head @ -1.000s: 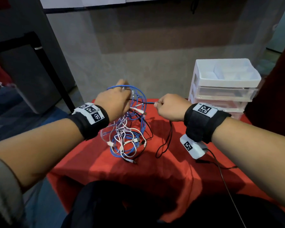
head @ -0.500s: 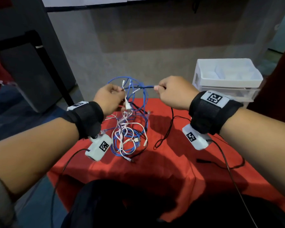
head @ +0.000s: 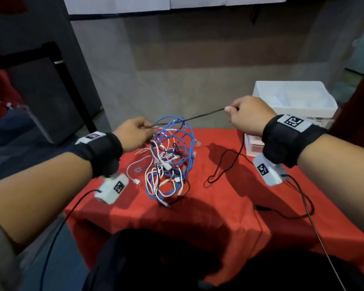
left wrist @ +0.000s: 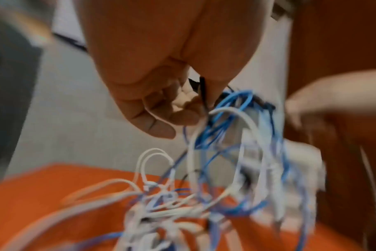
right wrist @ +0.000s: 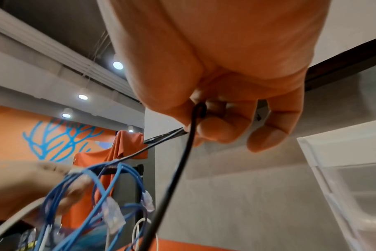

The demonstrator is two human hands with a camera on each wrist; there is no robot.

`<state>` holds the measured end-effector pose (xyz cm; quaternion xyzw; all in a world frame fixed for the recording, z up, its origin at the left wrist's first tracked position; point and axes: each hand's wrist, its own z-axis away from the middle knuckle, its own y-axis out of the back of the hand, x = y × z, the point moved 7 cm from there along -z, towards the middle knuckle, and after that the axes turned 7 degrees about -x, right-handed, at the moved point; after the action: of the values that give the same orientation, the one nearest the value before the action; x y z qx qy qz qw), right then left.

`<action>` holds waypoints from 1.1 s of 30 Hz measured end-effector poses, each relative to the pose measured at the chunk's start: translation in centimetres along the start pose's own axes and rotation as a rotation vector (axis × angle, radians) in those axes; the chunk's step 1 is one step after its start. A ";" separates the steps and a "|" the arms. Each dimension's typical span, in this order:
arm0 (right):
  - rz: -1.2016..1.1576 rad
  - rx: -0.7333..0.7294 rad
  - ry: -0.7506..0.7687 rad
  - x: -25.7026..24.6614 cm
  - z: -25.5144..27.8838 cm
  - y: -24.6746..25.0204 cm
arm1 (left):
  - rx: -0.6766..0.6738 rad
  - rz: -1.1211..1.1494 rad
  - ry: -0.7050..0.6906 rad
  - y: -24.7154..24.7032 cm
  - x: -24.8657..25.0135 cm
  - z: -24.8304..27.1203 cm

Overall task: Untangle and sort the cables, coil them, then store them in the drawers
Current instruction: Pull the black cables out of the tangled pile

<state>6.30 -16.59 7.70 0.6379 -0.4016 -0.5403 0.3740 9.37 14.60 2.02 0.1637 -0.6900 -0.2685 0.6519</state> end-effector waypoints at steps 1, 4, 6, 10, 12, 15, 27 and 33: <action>0.009 -0.027 -0.009 0.3 0.0 -0.6 | -0.007 0.190 0.057 -0.2 0.0 0.1; 0.031 -0.062 -0.041 1.0 0.1 -1.7 | -0.013 0.281 0.105 0.2 0.8 -0.2; 0.025 -0.047 -0.070 1.4 0.1 -1.6 | 0.058 0.051 0.041 1.5 2.0 -0.4; 0.020 0.003 -0.093 2.0 0.2 -0.7 | 0.134 -0.542 -0.080 2.5 4.7 0.7; 0.010 0.023 -0.098 2.2 0.2 -0.4 | 0.116 -0.618 -0.054 2.3 4.3 0.9; -0.029 0.036 -0.115 2.5 0.3 -0.3 | -0.055 -0.545 0.050 0.9 2.2 0.5; -0.156 0.070 -0.094 4.5 0.0 -0.4 | -0.373 -0.394 0.164 -3.7 -0.6 -0.4; -0.216 0.163 -0.113 5.9 0.2 1.5 | -0.194 -0.434 0.128 -1.9 -1.2 -1.0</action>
<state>6.49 -22.60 6.76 0.6743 -0.3936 -0.5781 0.2371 10.28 13.56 -0.08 0.2617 -0.5669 -0.4563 0.6340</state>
